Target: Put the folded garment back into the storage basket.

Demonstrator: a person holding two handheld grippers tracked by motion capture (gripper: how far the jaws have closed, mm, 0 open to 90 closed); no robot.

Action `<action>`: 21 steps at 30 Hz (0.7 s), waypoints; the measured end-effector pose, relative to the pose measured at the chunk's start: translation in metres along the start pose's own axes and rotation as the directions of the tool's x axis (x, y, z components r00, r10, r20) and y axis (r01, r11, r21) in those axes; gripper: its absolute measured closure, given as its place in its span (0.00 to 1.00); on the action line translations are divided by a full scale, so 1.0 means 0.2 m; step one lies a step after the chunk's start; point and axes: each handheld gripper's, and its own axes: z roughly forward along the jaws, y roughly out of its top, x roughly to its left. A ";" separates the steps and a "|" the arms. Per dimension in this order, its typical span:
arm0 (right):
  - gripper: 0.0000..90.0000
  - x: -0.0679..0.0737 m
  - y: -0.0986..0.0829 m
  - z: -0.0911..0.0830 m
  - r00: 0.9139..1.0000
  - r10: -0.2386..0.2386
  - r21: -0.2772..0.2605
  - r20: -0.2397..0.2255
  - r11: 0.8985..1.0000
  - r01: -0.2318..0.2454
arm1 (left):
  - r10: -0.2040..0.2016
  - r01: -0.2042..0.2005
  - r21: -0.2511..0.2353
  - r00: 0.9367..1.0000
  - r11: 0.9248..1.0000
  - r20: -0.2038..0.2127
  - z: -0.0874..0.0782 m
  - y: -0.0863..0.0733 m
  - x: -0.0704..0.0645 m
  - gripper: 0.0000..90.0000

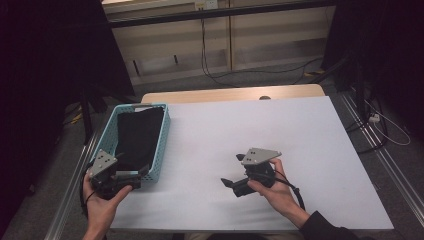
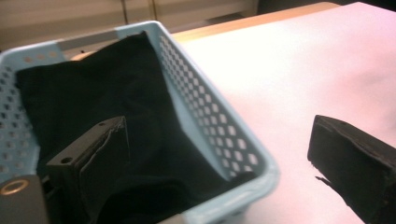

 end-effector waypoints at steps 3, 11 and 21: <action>0.10 -0.01 -0.02 -0.04 1.000 0.014 -0.002 0.021 1.000 -0.014 | 0.021 -0.021 -0.006 1.000 1.000 0.022 0.03 0.00 -0.04 0.05; 0.10 -0.04 -0.07 -0.13 0.996 0.042 -0.017 0.083 0.999 -0.040 | 0.059 -0.058 -0.024 0.996 0.998 0.072 0.08 -0.03 -0.12 0.04; 0.11 -0.10 -0.17 -0.29 0.983 0.103 -0.043 0.151 0.994 -0.098 | 0.038 -0.033 -0.042 0.991 0.999 0.132 0.12 -0.05 -0.22 0.04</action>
